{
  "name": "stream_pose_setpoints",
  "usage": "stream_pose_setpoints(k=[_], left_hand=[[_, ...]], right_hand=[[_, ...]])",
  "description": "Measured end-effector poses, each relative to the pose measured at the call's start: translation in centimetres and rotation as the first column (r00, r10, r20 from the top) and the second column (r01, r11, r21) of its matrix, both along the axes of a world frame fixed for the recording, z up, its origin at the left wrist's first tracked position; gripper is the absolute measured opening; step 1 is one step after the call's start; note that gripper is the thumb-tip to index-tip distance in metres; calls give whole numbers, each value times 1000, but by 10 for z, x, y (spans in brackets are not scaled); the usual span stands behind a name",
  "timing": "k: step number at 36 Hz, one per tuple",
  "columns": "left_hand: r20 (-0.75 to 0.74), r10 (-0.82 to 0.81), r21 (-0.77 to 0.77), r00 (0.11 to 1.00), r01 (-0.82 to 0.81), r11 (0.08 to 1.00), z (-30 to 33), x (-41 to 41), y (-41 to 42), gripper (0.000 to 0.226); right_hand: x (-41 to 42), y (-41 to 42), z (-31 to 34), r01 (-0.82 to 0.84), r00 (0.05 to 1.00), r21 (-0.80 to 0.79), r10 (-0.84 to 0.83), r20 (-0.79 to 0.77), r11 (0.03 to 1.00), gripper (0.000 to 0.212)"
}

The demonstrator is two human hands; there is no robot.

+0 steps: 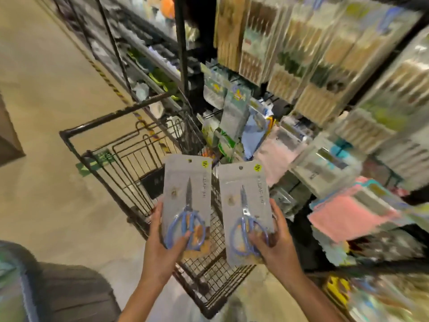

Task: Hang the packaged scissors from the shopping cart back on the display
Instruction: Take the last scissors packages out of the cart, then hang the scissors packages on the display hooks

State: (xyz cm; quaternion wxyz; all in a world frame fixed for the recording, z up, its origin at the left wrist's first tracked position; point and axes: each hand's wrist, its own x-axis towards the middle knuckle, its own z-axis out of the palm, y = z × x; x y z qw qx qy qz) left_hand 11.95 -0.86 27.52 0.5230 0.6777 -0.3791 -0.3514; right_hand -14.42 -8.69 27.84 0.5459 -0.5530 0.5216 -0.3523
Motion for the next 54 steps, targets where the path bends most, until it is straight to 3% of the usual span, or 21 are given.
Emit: stream_pose_setpoints(k=[6,12,16,35,44,54], left_hand=[[44,-184,-67,982,187,980,18,-45,-10,95],[-26,-305,-137,952,299,945,40,-121,-10,94],[51,-402,-154,914,405,901,55,-177,2,94],[178,-599,-353,781,619,702,147,-424,57,93],[173,-673,-402,719,675,618,177,-474,43,93],[152,-682,-419,715,672,611,208,-490,-22,92]], right_hand=[[-55,29,31,140,990,-64,-142,-20,988,80],[-127,68,54,289,957,-110,-289,15,951,85],[-184,104,70,373,927,-152,-373,28,915,86],[-393,240,145,624,770,-342,-627,117,702,84],[-446,235,165,696,685,-416,-714,143,585,91],[-460,176,180,675,706,-457,-687,174,579,89]])
